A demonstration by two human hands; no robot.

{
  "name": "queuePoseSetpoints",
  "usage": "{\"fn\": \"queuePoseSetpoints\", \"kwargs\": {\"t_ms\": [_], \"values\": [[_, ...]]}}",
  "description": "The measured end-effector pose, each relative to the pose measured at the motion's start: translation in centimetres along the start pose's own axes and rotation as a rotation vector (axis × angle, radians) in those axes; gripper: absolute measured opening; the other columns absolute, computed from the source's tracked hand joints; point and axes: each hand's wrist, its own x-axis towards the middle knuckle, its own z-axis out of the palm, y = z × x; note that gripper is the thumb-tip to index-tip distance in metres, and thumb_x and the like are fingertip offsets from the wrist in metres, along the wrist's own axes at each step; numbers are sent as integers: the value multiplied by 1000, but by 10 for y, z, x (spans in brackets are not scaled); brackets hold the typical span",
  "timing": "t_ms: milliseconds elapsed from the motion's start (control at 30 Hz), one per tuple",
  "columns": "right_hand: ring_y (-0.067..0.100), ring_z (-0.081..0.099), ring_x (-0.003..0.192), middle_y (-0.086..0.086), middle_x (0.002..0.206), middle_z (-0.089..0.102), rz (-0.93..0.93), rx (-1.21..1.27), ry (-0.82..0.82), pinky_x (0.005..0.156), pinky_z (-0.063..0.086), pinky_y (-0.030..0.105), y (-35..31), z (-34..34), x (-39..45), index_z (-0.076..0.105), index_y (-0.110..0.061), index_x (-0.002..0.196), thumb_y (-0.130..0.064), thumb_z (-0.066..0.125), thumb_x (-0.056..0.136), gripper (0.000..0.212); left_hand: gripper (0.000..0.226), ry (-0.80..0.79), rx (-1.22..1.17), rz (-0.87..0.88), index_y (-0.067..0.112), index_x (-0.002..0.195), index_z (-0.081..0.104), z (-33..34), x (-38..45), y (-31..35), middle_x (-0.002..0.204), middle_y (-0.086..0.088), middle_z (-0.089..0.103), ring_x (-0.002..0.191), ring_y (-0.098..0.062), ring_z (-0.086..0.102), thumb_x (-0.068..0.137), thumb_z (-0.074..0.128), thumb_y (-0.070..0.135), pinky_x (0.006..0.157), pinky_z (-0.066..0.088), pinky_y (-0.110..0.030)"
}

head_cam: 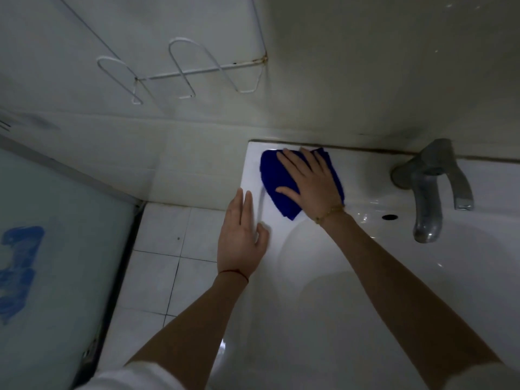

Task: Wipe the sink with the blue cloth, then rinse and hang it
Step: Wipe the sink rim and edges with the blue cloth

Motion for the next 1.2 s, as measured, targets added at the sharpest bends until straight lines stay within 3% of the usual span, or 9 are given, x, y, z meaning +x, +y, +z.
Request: {"fn": "queuePoseSetpoints", "kwargs": {"t_ms": [167,267,467,600,733,833,967,1067,1200], "values": [[32,36,134,4,152,37,187,-17,61,114,21,46,54,0,-45,27,-19,151,-66,27,92,75,67,-2,-21,-3,8,155,22,-1,-1,1,162,-9,21,148,-21,22,96,51,22,118,24,-31],[35,34,135,7,151,38,257,-14,53,113,22,51,42,1,-39,27,-18,151,-68,22,91,78,66,-8,-2,-3,8,155,21,1,0,0,162,-10,19,149,-22,21,98,49,24,119,24,-33],[33,23,143,6,157,26,80,-41,56,116,15,53,-1,2,-5,25,-12,151,-55,25,96,69,66,6,-8,4,7,154,24,3,0,-1,161,-10,22,147,-22,24,96,51,22,118,25,-30],[31,32,140,8,149,41,7,59,104,117,15,46,11,6,-20,35,-9,146,-43,35,96,60,67,8,-15,8,7,155,24,3,-1,-2,161,-10,22,147,-22,24,96,52,21,118,27,-31],[33,38,135,10,146,45,95,23,148,116,19,46,43,3,-41,38,-9,145,-45,35,97,60,67,7,-13,7,8,155,23,2,-1,-1,162,-10,21,148,-22,23,96,52,23,117,28,-33],[34,38,134,10,147,44,147,-20,117,115,22,48,24,0,-30,37,-10,146,-46,31,96,61,67,5,-8,4,8,155,22,1,0,-1,162,-10,21,148,-22,23,96,51,23,118,27,-31],[30,32,139,4,151,38,-14,-17,31,117,18,47,-19,5,6,34,-12,148,-47,27,95,63,68,9,-37,-5,9,156,19,1,0,0,162,-9,22,148,-19,23,96,51,23,119,25,-29],[27,29,141,2,153,34,-97,-17,3,118,17,44,-7,6,7,30,-15,150,-47,28,96,62,69,17,-59,-20,7,155,21,-1,-1,1,161,-8,24,147,-18,25,96,53,22,118,24,-28],[31,34,138,6,152,37,0,-44,70,115,22,48,41,3,-29,32,-12,148,-50,29,98,63,69,16,-68,-19,6,155,22,-2,0,0,161,-8,24,147,-19,26,96,54,23,118,28,-30]]}}
